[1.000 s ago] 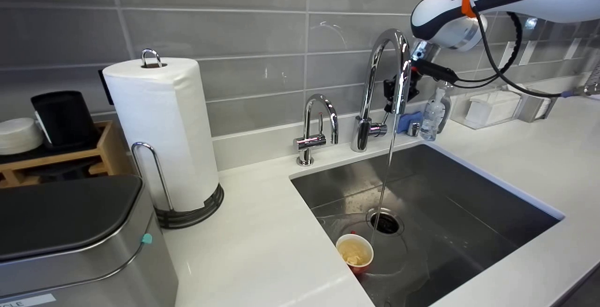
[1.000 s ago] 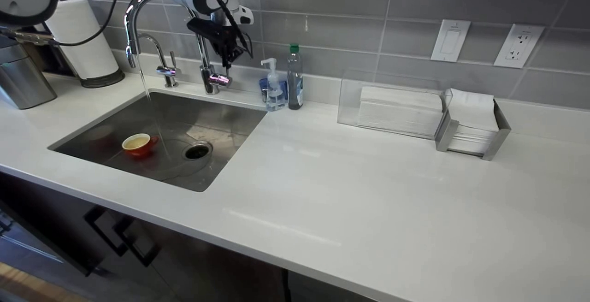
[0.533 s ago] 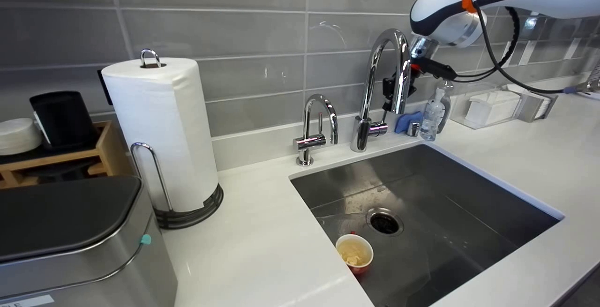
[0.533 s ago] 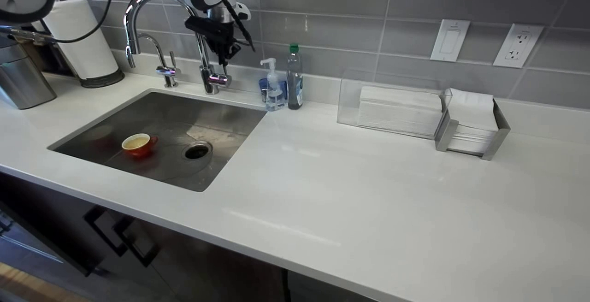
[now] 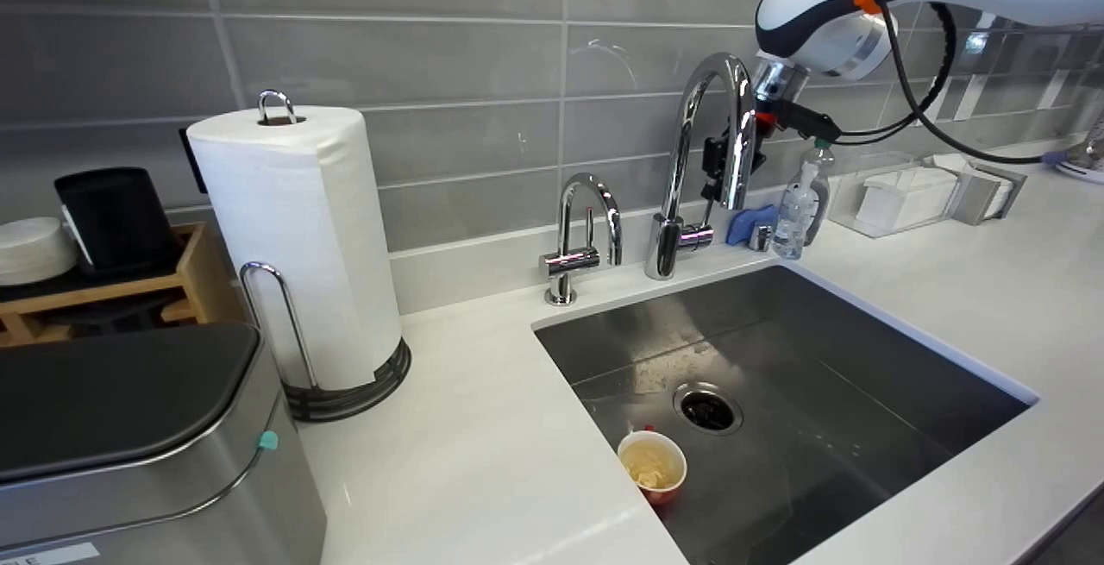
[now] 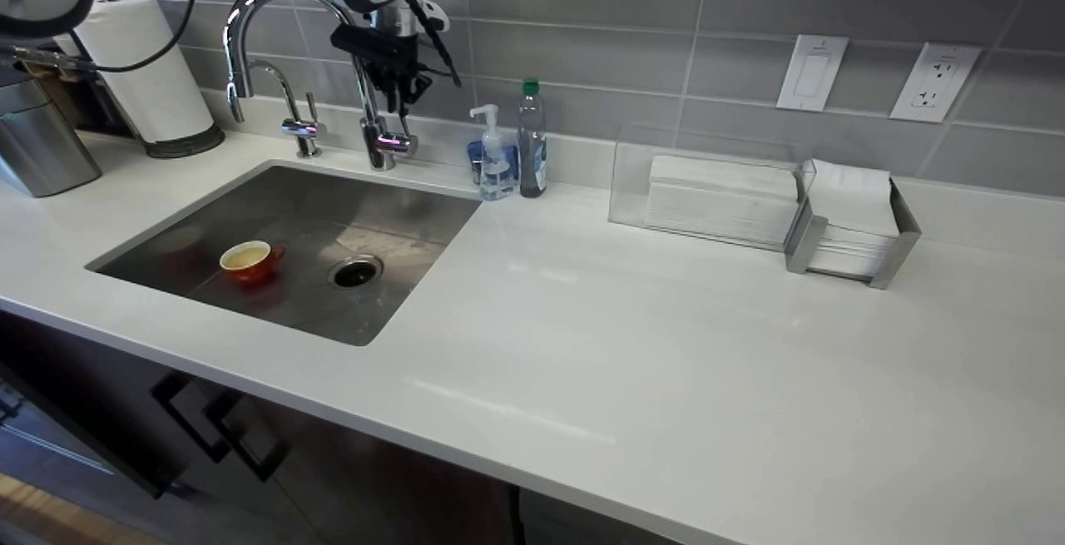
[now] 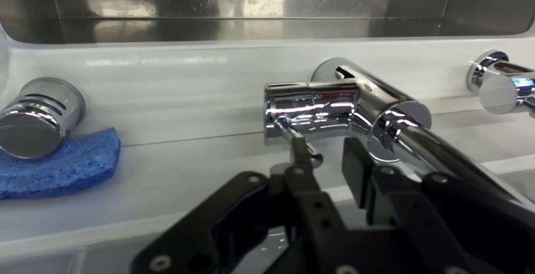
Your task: Open the tap and let it run for a bit and then close it using the tap faucet
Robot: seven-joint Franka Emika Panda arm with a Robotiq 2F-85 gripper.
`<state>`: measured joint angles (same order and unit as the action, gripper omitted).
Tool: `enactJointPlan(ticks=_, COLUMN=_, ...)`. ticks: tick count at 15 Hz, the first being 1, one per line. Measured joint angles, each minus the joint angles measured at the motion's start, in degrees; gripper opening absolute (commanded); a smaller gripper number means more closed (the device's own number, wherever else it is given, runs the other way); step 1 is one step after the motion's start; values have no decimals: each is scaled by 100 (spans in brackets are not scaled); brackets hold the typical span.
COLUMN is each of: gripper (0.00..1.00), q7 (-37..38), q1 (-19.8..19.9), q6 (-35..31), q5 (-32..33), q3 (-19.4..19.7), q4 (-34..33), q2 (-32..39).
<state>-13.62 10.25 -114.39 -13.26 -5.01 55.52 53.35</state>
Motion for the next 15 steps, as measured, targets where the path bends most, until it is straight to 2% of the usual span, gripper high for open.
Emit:
enactJointPlan(ticks=5, gripper=99, q7=-14, q1=-11, q6=708, q5=-467, q3=-473, q4=-5, q2=-342)
enactJointPlan(ticks=9, gripper=100, q7=541, q1=-141, q6=1097, q5=-394, q3=-327, q4=22, q2=-537)
enactJointPlan(ticks=12, gripper=100, q7=1101, q1=-224, q6=1292, q5=-33, q3=-23, q4=101, q2=-624)
enactJointPlan(ticks=15, gripper=100, q7=1328, q1=-178, q6=1868, q5=385, q3=346, q4=149, q2=-812)
